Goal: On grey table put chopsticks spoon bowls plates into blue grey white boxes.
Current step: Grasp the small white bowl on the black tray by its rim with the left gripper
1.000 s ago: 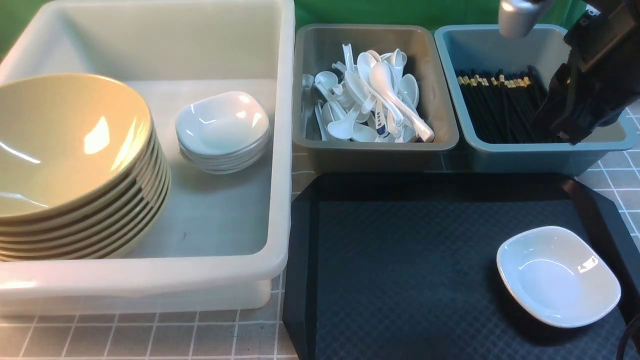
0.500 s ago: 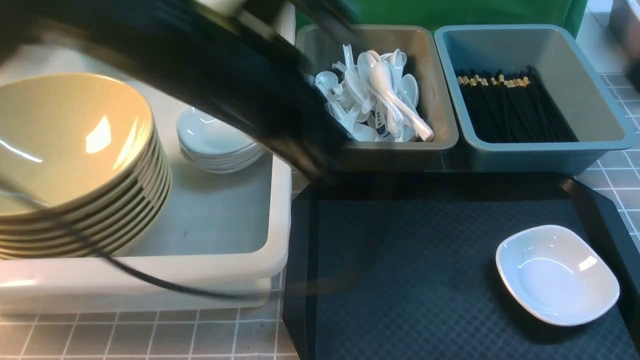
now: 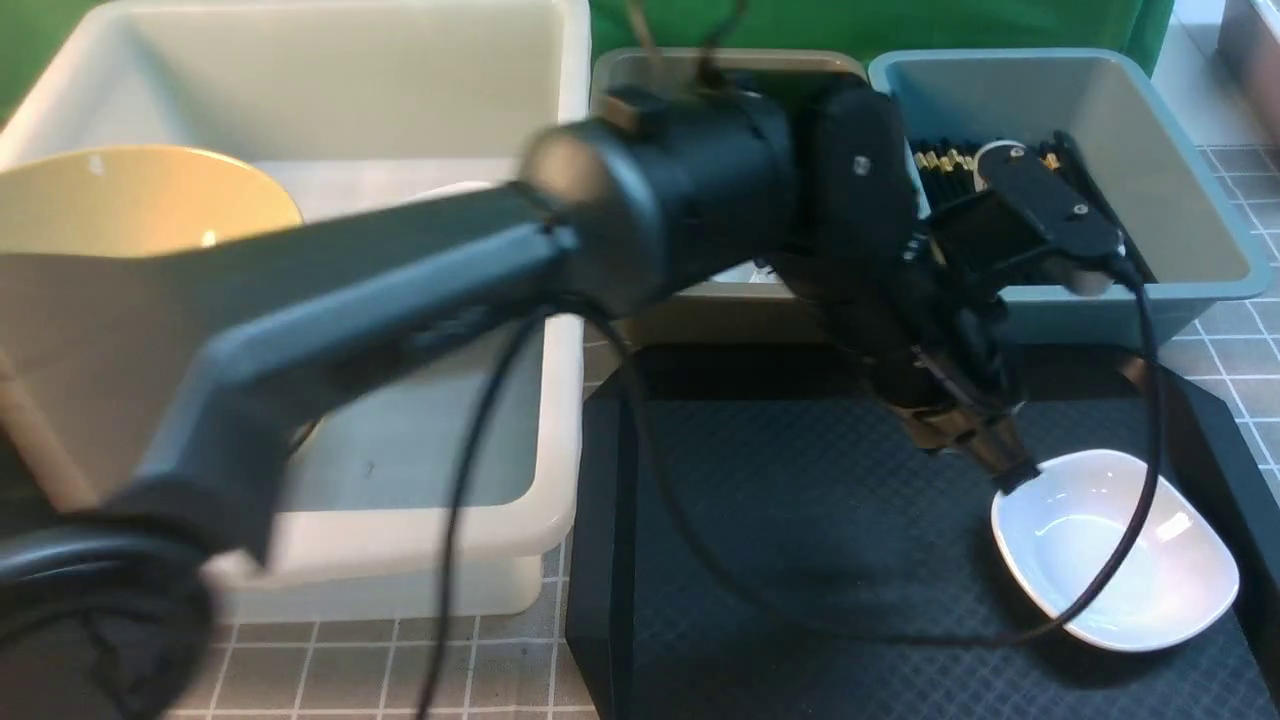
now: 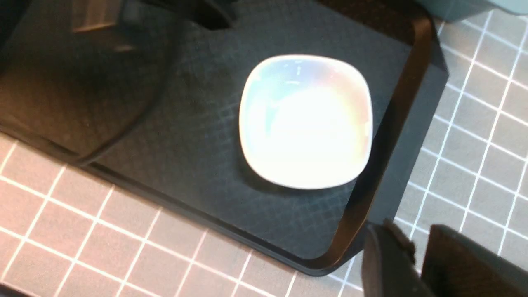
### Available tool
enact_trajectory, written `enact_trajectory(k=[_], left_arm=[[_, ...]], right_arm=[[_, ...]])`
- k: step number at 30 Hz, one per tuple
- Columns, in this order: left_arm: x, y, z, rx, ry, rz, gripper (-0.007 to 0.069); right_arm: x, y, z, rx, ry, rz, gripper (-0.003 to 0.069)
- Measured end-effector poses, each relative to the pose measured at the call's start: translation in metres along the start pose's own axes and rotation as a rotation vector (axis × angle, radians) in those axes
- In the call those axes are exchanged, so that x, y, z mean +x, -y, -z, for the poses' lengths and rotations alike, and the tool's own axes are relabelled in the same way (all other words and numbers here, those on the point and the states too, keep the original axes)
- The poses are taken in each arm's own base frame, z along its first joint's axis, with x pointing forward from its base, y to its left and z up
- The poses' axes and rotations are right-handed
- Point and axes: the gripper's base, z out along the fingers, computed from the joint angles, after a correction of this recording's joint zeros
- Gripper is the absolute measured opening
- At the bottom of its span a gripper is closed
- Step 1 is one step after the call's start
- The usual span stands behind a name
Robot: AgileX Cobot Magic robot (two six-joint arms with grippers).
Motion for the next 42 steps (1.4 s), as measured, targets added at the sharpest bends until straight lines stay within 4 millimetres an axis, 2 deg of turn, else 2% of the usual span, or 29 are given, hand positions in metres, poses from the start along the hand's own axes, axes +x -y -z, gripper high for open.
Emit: enact_trajectory(k=[1, 2, 3, 4, 6, 8, 11, 15, 17, 19, 24, 26, 28, 33, 34, 35, 36, 39, 41, 42], left_arm=[[-0.001, -0.001, -0.001, 0.000, 0.005, 0.006, 0.0191], [-0.002, -0.003, -0.016, 0.021, 0.013, 0.040, 0.0254], [-0.003, -0.004, -0.025, 0.037, 0.022, 0.063, 0.0290], [-0.003, -0.005, -0.027, 0.041, 0.024, 0.068, 0.0290], [0.000, -0.007, -0.049, 0.075, 0.039, 0.099, 0.0379], [0.003, -0.008, -0.059, 0.084, 0.039, 0.108, 0.0407], [0.014, -0.012, -0.089, 0.117, 0.022, 0.149, 0.0465], [0.015, -0.008, -0.109, 0.152, 0.028, 0.190, 0.0468], [0.013, -0.003, -0.113, 0.155, 0.033, 0.185, 0.0446], [0.011, 0.006, -0.116, 0.152, 0.031, 0.157, 0.0386], [0.005, 0.016, -0.116, 0.121, 0.011, 0.108, 0.0104], [-0.003, 0.015, -0.105, 0.106, 0.007, 0.075, 0.0048], [-0.010, 0.012, -0.091, 0.079, -0.012, 0.032, 0.0025], [-0.022, -0.003, -0.050, -0.006, -0.046, -0.047, 0.0006], [-0.032, -0.018, -0.005, -0.071, -0.026, -0.064, 0.0006], [-0.033, -0.020, 0.001, -0.078, -0.019, -0.066, 0.0006], [-0.035, -0.027, 0.023, -0.110, 0.001, -0.062, 0.0006], [-0.039, -0.046, 0.118, -0.228, 0.098, -0.042, 0.0006], [-0.033, -0.054, 0.174, -0.302, 0.146, -0.021, 0.0006], [-0.024, -0.060, 0.209, -0.356, 0.167, 0.003, 0.0006]], right_arm=[[0.002, 0.000, 0.002, 0.000, 0.010, -0.001, 0.0133], [0.009, 0.001, 0.013, 0.001, 0.053, -0.005, 0.0133], [0.012, 0.001, 0.018, 0.002, 0.076, -0.008, 0.0133], [0.014, 0.002, 0.020, 0.003, 0.084, -0.008, 0.0133], [0.019, 0.003, 0.027, 0.014, 0.116, -0.009, 0.0133], [0.021, 0.004, 0.029, 0.020, 0.127, -0.009, 0.0133], [0.023, 0.004, 0.029, 0.024, 0.127, -0.008, 0.0134], [0.023, 0.004, 0.029, 0.029, 0.127, 0.024, 0.0134], [0.023, 0.005, 0.029, 0.035, 0.126, 0.038, 0.0134], [0.023, 0.006, 0.029, 0.043, 0.126, 0.040, 0.0134], [0.023, 0.006, 0.029, 0.046, 0.126, 0.043, 0.0134], [0.023, 0.006, 0.029, 0.046, 0.126, 0.043, 0.0134], [0.023, 0.006, 0.029, 0.046, 0.126, 0.043, 0.0134], [0.023, 0.006, 0.029, 0.046, 0.124, 0.044, 0.0134], [0.019, 0.005, 0.025, 0.040, 0.109, 0.046, 0.0134], [0.019, 0.005, 0.024, 0.038, 0.107, 0.047, 0.0134], [0.018, 0.004, 0.023, 0.034, 0.101, 0.050, 0.0134], [0.004, -0.006, 0.005, -0.061, 0.044, 0.118, 0.0128], [-0.008, -0.014, -0.006, -0.152, 0.022, 0.173, 0.0102], [-0.016, -0.020, -0.012, -0.210, 0.013, 0.204, 0.0080]])
